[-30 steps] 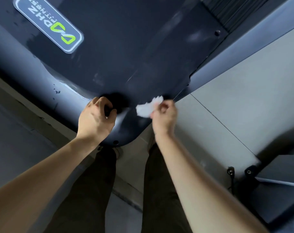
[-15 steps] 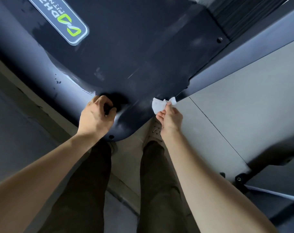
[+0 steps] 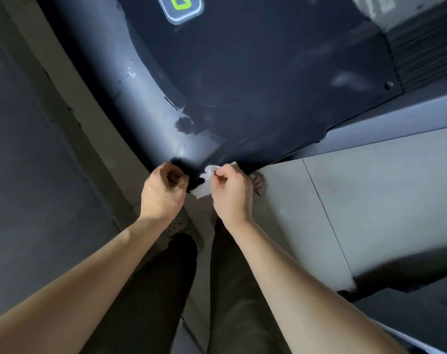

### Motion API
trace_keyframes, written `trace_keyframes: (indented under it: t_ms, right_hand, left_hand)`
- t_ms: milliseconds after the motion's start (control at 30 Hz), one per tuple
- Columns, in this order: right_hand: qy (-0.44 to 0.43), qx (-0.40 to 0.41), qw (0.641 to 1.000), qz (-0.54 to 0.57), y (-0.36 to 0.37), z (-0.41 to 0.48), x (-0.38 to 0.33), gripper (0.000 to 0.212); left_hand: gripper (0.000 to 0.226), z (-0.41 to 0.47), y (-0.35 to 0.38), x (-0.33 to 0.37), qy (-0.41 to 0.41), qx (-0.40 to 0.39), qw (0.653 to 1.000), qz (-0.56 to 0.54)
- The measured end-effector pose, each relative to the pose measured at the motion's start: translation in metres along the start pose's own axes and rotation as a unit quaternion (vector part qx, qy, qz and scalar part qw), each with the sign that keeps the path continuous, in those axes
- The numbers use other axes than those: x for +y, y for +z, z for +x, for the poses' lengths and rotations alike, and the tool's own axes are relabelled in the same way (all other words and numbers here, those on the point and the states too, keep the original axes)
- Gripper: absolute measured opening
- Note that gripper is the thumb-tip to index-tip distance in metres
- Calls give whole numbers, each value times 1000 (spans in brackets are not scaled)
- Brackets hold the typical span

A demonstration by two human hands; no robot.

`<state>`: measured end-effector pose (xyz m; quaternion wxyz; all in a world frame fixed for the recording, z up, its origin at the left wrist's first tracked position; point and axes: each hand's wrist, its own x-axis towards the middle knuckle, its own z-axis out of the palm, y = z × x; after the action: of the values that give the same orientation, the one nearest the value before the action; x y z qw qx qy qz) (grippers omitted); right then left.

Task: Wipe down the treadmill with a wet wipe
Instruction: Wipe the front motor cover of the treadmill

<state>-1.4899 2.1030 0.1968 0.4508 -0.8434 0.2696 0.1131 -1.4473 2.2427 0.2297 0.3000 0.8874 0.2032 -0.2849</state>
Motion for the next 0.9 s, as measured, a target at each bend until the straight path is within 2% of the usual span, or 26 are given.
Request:
trace_keyframes:
  t_ms: [67,200,267,333,367,400,433,500,567,600,633,667,733,767,833,900]
  right_hand:
    - [-42,-9,997,-61,-16,17,5,15]
    - [-28,141,988,-57,-50,74,-4,14]
    - [-13,181,980,-84,-45,82,-10,12]
    - [-57,168,975,-131,-10,60,-17,15]
    - [-112,139,971,-162,10,42,-21,15]
    - [-197,92,953,-210,28,24,-25,12]
    - [-286,41,922,-259,41,10,-25,6]
    - [-426,-54,842,-326,48,4,-19,20]
    - [-478,-91,798,-355,30,20,-16,16]
    - [-484,-71,786,-379,18,32,-16,13]
    - [-473,-31,789,-391,4,49,-13,9]
    - [-431,15,812,-392,-13,69,-13,6]
    - [-311,79,874,-365,-40,98,-17,21]
    - [-272,89,891,-351,-43,101,-16,25]
    - [-294,65,887,-350,-32,80,-16,18]
    - [-397,-15,838,-375,-14,42,-3,5]
  left_hand:
    - [1,2,-2,-12,-10,3,1000,-28]
    - [4,10,-11,-44,-41,18,993,-110]
    - [5,14,-6,-51,-72,20,986,-149]
    - [8,21,-7,-63,-123,28,973,-191]
    - [11,25,-8,-67,-154,28,962,-224]
    - [16,28,-8,-73,-185,29,945,-269]
    - [21,31,-7,-76,-211,29,925,-314]
    - [24,32,-3,-79,-240,14,895,-377]
    - [21,33,1,-80,-236,-18,884,-404]
    - [21,32,4,-82,-231,-28,878,-418]
    - [23,30,6,-82,-226,-36,873,-431]
    - [25,28,9,-82,-224,-38,868,-441]
    - [25,23,13,-81,-224,-34,858,-461]
    - [25,21,15,-81,-224,-29,851,-474]
    - [24,19,17,-80,-229,-22,837,-497]
    - [25,18,17,-78,-242,-14,825,-511]
